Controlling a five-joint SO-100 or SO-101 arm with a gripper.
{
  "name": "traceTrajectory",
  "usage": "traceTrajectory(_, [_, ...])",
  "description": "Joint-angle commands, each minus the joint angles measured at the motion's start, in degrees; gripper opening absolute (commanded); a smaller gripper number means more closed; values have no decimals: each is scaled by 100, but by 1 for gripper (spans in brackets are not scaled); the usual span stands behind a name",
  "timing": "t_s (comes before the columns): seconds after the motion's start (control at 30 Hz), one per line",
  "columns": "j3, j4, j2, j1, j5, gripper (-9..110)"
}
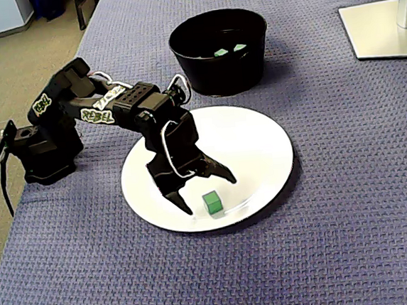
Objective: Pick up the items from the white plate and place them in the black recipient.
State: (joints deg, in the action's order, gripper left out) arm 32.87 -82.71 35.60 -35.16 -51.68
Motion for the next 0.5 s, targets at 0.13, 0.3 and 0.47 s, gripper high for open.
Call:
traceTrajectory(0.13, [-422,176,-70,-9,9,26])
traceTrajectory(0.3, [-422,229,-114,53,79,24])
traceTrajectory(0.47, [-413,272,-149,79,132,14])
